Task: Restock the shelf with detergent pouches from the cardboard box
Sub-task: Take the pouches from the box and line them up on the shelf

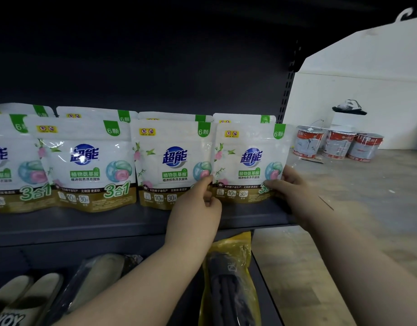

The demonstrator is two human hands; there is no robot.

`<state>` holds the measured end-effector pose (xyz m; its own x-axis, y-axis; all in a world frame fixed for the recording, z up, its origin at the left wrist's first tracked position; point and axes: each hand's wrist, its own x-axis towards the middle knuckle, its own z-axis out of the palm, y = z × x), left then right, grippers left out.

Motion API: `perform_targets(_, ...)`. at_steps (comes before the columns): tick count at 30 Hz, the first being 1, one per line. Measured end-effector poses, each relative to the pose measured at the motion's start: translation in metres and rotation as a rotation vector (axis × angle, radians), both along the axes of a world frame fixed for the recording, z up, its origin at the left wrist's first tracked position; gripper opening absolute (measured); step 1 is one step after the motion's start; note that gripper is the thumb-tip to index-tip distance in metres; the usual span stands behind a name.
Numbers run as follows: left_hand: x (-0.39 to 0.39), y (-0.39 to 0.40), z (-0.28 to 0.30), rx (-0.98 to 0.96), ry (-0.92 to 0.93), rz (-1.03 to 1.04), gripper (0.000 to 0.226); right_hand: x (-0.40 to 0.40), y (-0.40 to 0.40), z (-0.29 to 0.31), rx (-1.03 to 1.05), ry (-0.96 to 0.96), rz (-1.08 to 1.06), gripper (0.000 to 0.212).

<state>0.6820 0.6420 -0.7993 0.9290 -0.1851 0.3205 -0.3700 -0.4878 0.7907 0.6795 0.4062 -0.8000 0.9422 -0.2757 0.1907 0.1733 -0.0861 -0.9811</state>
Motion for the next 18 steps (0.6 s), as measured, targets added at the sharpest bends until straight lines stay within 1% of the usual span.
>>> perform_targets(18,0.004,-0.0009,-0.0044,-0.027,-0.003,0.013,0.046,0.0005,0.001,-0.0025,-0.089,0.041,-0.077,0.036)
